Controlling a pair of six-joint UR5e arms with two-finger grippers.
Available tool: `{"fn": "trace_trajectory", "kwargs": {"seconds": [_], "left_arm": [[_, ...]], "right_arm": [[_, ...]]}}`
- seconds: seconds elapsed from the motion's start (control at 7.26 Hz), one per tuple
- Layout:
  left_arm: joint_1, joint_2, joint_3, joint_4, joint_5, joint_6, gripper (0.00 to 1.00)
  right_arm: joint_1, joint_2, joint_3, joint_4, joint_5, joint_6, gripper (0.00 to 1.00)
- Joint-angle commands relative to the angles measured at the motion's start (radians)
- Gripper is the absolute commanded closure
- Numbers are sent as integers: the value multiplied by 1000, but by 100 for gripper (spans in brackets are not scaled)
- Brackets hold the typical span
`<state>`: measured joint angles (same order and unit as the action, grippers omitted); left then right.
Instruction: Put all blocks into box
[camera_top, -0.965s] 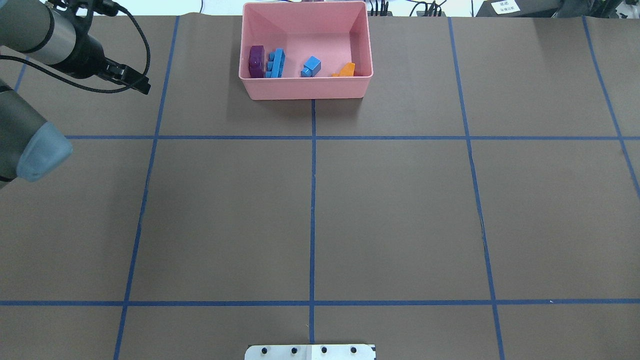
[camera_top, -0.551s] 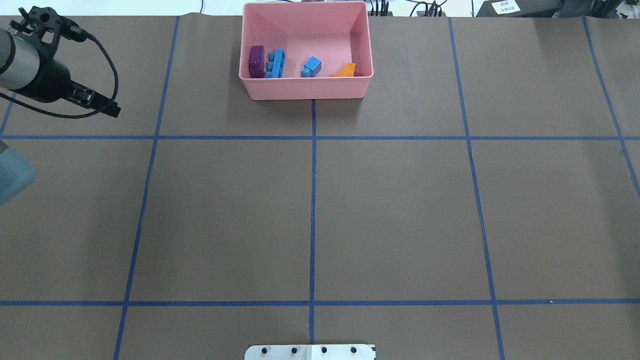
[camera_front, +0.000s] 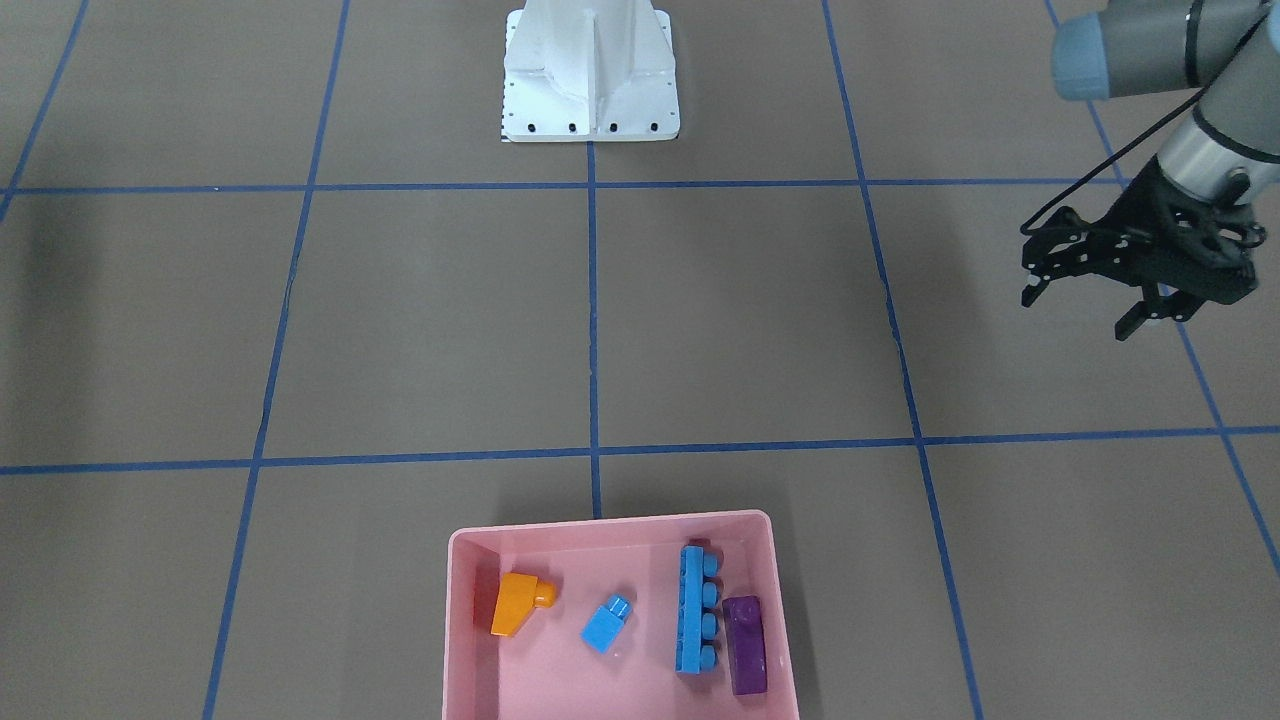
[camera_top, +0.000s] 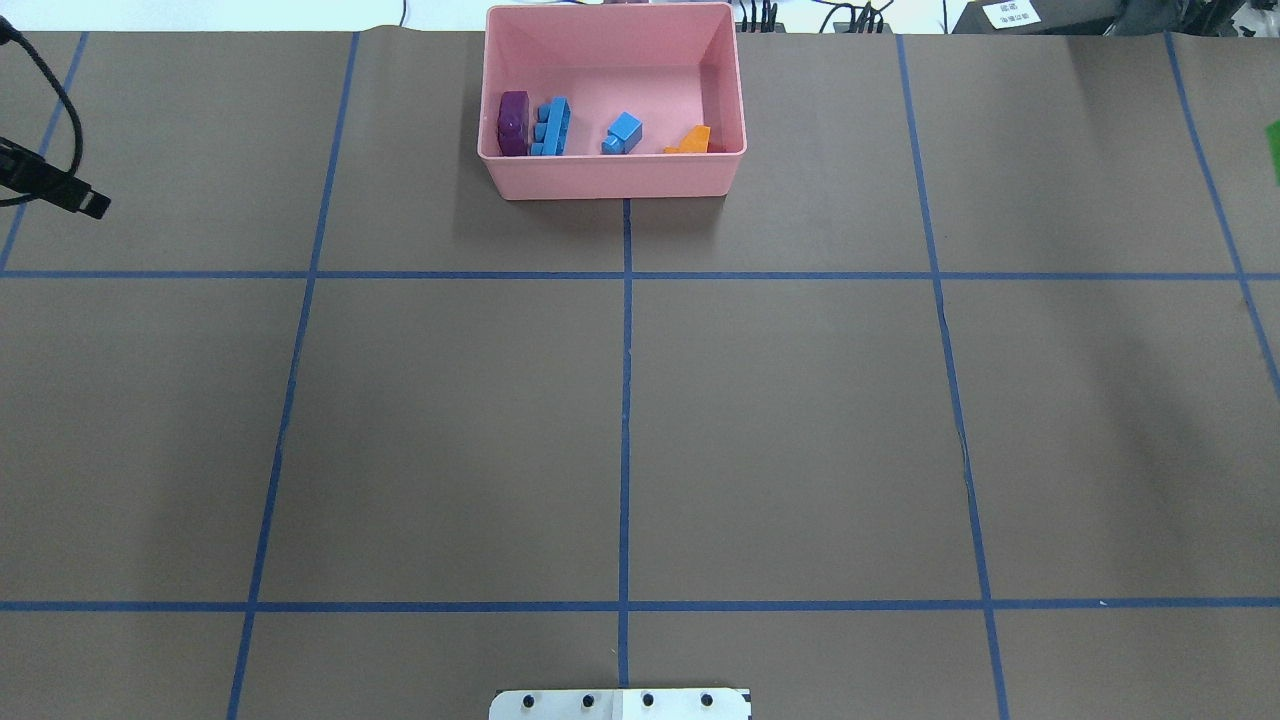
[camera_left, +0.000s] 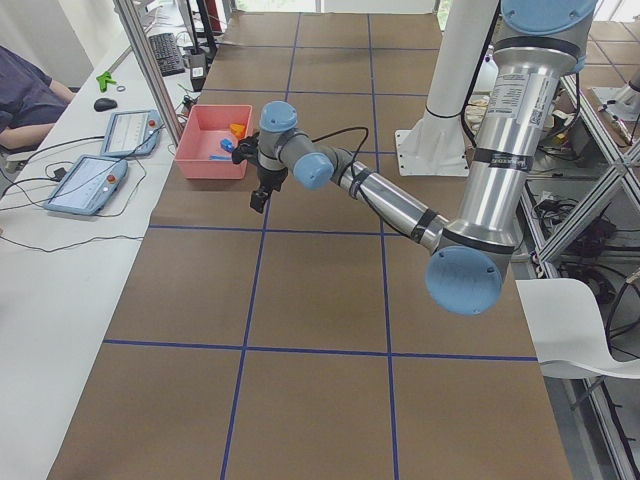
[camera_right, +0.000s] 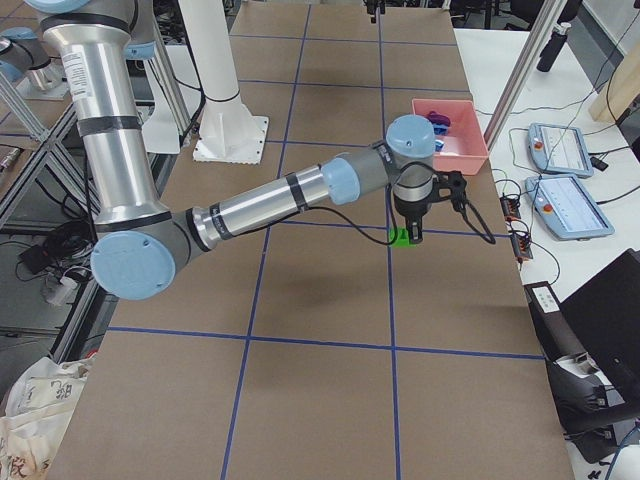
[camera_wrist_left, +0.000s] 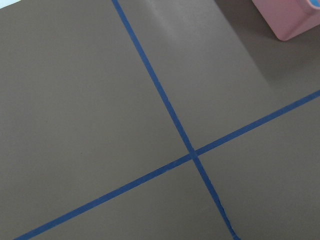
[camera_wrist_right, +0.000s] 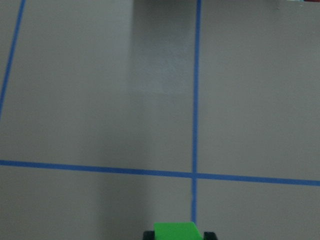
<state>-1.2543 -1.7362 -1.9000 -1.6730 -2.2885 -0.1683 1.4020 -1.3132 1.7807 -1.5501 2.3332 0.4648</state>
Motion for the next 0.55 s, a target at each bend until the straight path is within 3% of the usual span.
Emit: {"fn": "trace_trajectory", "kwargs": {"seconds": [0.0,0.41], "left_arm": [[-115,17,-1,109,-19,178,0],[-137,30,9,146,-17,184,0]], "right_arm": [[-183,214,-80,-2,-27,240,100],[-365,582,-390,2,-144,474,100]]}}
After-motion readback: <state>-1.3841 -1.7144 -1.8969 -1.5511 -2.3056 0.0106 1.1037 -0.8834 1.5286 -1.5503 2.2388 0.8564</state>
